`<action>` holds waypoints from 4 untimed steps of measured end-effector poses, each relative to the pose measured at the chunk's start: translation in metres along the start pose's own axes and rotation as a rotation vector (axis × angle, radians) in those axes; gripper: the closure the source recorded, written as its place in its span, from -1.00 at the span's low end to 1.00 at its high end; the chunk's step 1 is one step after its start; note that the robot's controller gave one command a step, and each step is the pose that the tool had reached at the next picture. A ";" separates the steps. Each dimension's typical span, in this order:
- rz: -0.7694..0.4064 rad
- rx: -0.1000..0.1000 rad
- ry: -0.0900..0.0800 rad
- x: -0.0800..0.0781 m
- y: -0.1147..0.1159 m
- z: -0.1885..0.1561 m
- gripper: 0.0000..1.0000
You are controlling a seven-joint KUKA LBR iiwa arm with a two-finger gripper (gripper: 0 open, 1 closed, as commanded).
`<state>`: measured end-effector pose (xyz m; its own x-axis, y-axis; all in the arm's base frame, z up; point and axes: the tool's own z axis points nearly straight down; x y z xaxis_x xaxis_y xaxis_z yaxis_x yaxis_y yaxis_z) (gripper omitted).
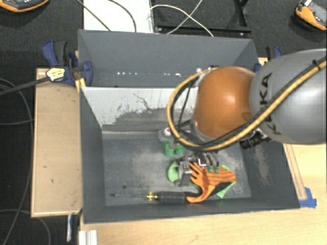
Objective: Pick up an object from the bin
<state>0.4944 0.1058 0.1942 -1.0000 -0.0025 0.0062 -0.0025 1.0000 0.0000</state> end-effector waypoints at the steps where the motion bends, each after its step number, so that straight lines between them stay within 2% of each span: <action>1: 0.005 -0.001 -0.008 -0.002 -0.001 -0.004 -1.00; 2: 0.174 0.001 0.002 -0.029 -0.117 0.127 -1.00; 3: 0.005 -0.002 -0.010 -0.001 -0.090 0.124 -1.00; 4: 0.174 0.001 -0.002 -0.029 -0.117 0.126 -1.00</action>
Offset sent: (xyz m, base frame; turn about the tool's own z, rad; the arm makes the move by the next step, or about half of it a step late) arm 0.0280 -0.1137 -0.1242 0.1666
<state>0.5232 -0.0116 0.0676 -0.9853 0.1707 0.0044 0.1707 0.9853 -0.0016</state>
